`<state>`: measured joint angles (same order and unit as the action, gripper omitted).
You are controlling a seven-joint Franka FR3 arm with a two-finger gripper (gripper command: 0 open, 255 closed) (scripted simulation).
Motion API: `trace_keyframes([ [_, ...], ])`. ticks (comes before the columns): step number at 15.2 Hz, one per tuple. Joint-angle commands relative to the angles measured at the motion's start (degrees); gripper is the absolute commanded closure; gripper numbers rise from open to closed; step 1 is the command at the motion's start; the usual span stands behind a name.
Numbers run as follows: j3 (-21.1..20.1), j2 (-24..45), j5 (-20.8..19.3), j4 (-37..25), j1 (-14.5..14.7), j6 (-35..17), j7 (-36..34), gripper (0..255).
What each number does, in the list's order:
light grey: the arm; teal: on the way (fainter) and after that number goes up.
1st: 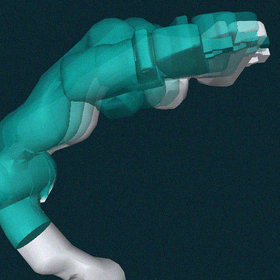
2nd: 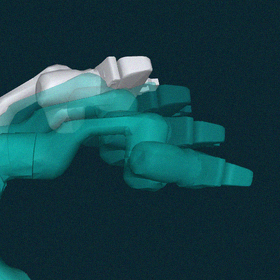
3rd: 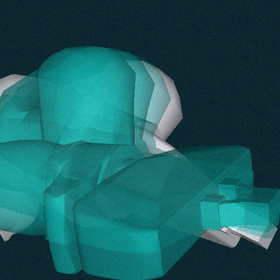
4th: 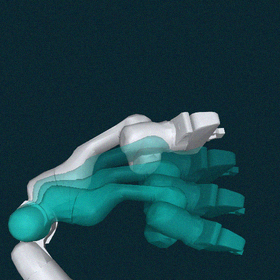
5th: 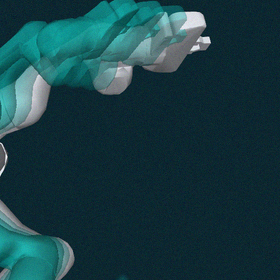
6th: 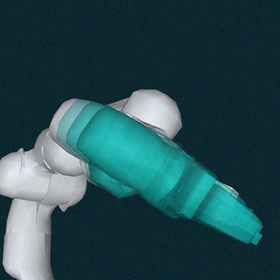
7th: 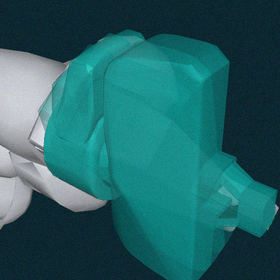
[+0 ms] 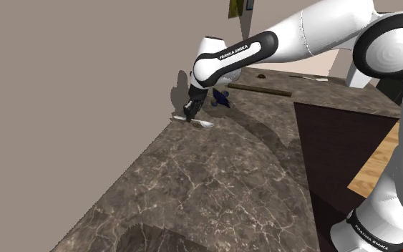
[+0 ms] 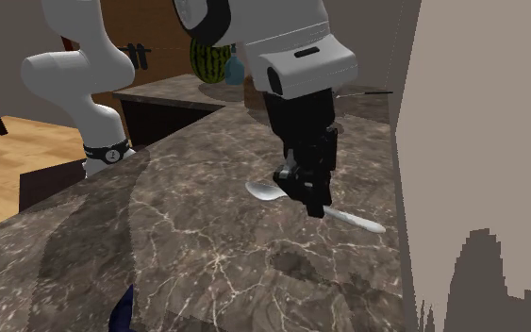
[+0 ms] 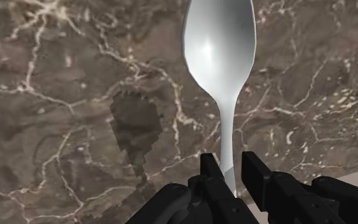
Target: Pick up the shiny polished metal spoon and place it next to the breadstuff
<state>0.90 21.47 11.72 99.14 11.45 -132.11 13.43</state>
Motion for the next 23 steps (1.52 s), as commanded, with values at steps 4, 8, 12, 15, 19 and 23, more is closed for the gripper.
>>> trace_keyframes([
  [4,0.2,-1.6,-0.5,-1.7,0.1,3.2,-0.8,255],
  [8,0.3,-2.6,-0.8,-3.4,0.1,5.9,-1.3,255],
  [12,0.4,-3.3,-1.2,-5.4,0.1,8.6,-1.8,255],
  [15,0.4,-3.8,-1.4,-7.0,0.1,10.7,-2.2,255],
  [19,0.5,-4.2,-1.6,-9.5,0.1,13.6,-2.7,255],
  [23,0.6,-4.5,-1.9,-12.2,0.1,16.5,-3.1,255],
])
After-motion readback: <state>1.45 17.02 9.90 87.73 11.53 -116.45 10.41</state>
